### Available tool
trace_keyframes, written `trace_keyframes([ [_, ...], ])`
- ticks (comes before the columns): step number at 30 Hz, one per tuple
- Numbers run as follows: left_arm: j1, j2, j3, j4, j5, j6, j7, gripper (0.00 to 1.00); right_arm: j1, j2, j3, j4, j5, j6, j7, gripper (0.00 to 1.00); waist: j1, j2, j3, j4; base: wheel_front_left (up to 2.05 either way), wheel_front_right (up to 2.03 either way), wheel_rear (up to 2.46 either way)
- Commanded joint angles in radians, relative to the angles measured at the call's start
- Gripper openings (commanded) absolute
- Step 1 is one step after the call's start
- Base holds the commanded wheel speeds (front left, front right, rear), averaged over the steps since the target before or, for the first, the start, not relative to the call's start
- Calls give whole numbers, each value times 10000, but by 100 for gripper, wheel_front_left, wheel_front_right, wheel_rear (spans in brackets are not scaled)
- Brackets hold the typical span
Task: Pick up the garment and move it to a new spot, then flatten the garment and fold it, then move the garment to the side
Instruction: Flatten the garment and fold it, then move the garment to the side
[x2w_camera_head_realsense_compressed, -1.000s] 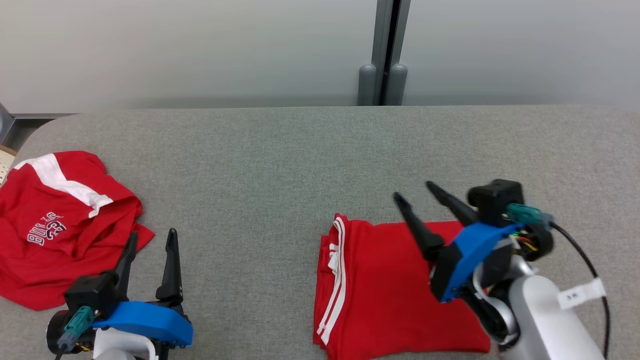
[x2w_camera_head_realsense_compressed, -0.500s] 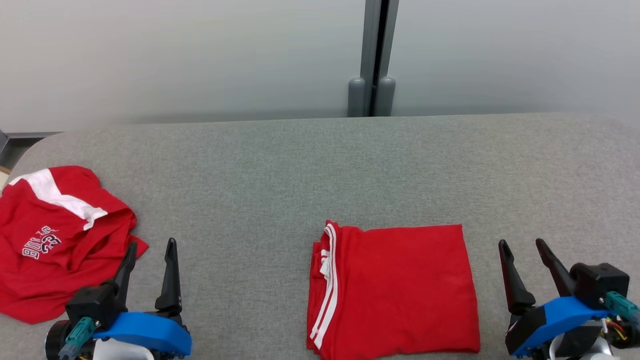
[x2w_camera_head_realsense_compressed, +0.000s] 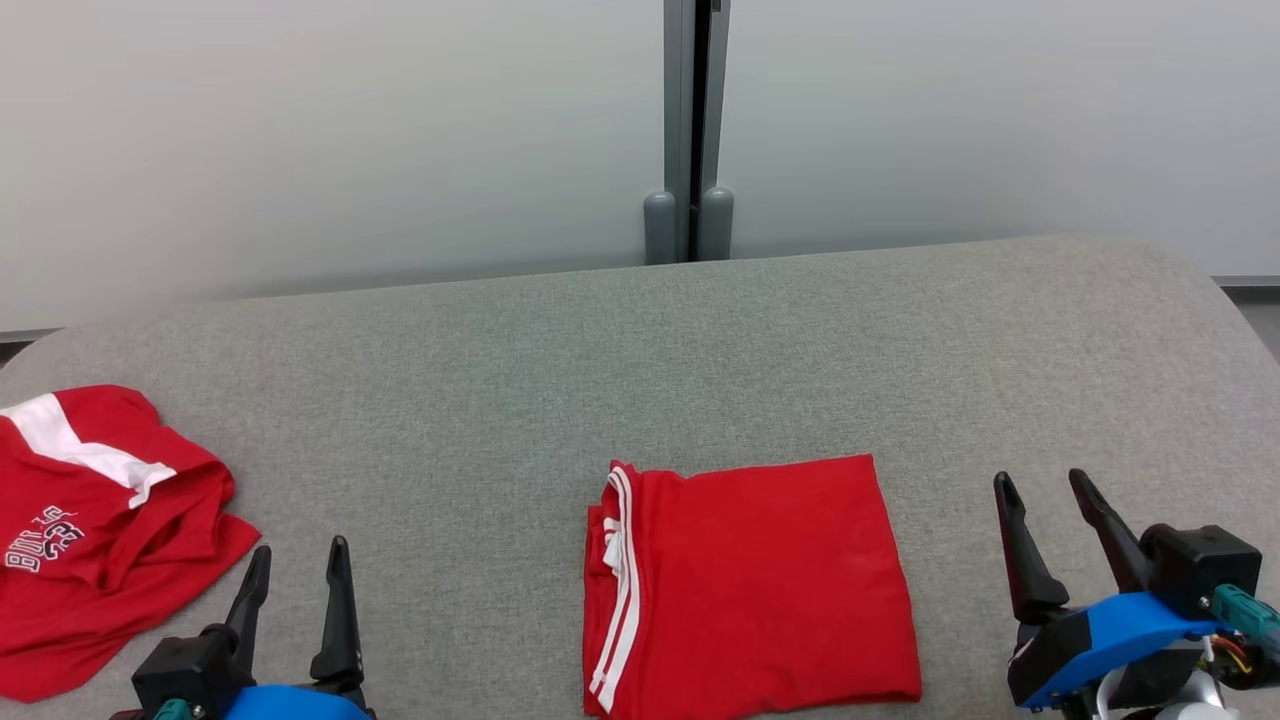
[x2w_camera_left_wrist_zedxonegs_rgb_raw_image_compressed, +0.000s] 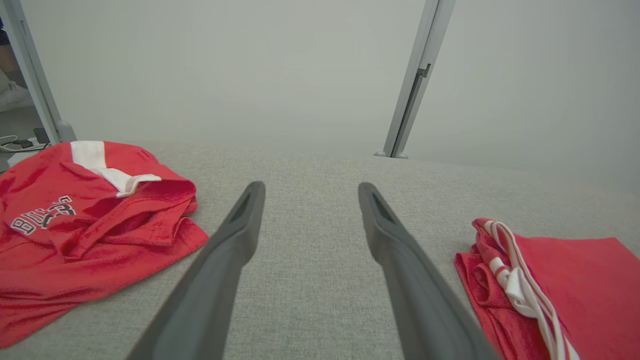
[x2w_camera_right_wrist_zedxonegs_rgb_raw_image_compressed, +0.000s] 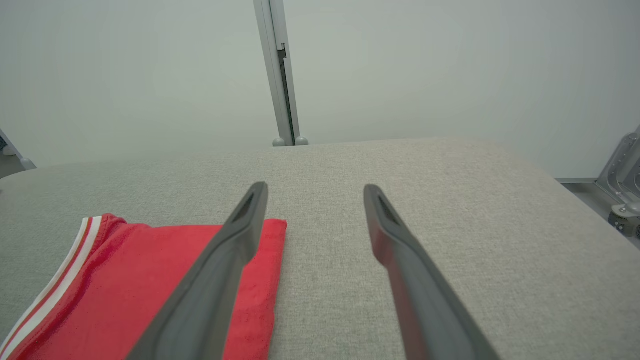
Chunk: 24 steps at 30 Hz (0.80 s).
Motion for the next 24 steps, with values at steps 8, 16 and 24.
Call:
trace_keyframes([
  [8, 220, -67, 108, -54, 143, 29, -68, 100, -296, 2, 80, -2, -48, 5, 232, 100, 0, -1, -97, 130, 0, 0, 0],
  [16, 225, -40, 184, -113, 174, 50, -67, 100, -237, 1, 161, 194, 60, 5, 333, 100, 0, -1, -64, 173, 0, 0, 0],
  [24, 251, -9, 185, -156, 222, 91, -70, 100, -208, 2, 104, 317, 144, 5, 399, 100, 0, -1, -29, 145, 0, 0, 0],
])
